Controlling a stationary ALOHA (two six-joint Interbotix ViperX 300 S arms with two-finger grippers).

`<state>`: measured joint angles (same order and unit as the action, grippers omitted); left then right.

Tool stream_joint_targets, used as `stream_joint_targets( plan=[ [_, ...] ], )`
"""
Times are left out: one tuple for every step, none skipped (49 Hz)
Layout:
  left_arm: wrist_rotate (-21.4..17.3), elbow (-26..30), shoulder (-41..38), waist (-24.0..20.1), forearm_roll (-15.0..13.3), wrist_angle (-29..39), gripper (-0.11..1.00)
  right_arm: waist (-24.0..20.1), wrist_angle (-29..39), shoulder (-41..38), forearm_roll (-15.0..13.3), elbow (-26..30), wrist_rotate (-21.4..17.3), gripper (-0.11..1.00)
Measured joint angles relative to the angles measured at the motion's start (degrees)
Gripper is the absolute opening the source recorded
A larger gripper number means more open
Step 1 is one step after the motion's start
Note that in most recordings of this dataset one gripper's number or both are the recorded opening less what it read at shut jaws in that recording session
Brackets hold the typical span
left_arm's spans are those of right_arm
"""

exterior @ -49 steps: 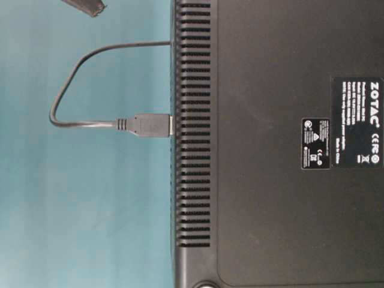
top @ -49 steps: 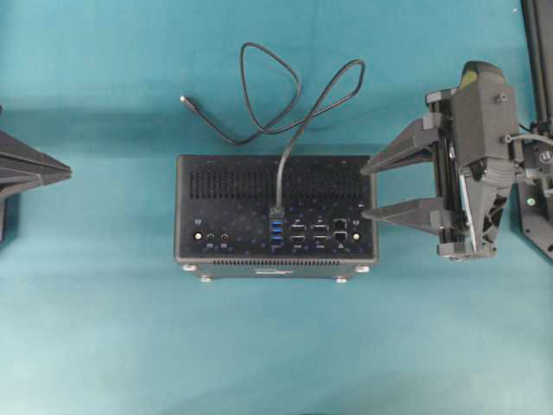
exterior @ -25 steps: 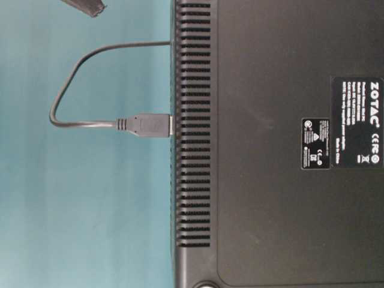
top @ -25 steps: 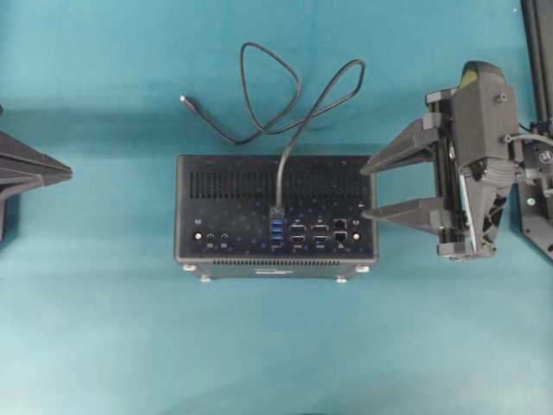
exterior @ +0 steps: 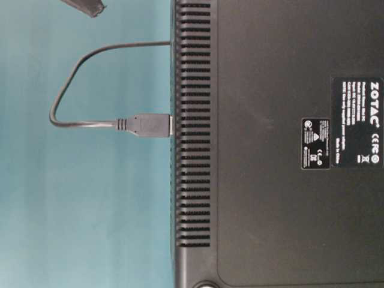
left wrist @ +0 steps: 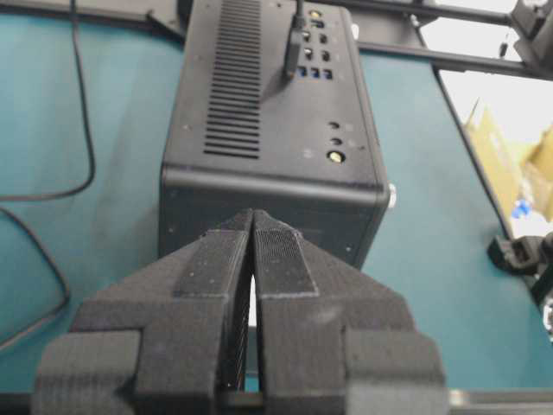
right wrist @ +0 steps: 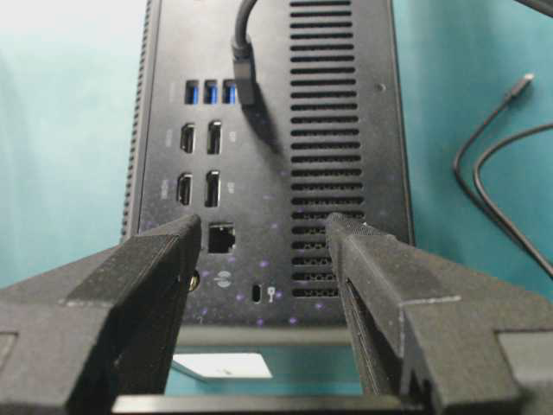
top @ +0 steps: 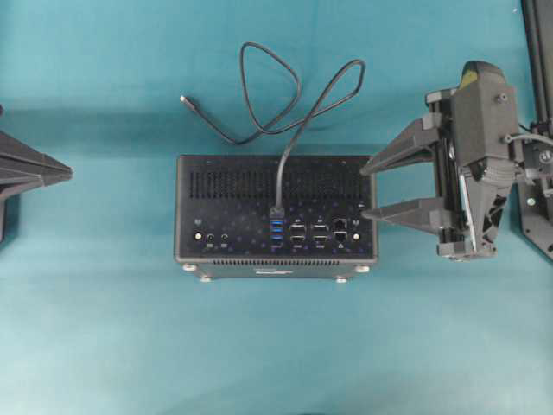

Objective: Insert the USB into the PC box with both arms.

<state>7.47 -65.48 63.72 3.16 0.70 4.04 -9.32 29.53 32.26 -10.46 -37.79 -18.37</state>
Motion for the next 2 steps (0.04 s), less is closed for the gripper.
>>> stream_joint_targets(
  plan=[
    [0.0,0.0,0.0,0.0,0.0,0.0,0.0,0.09,-0.09,0.0,0.0,0.0,0.0,0.66],
    [0.0,0.0,0.0,0.0,0.0,0.0,0.0,0.09,-0.09,0.0,0.0,0.0,0.0,0.66]
  ],
)
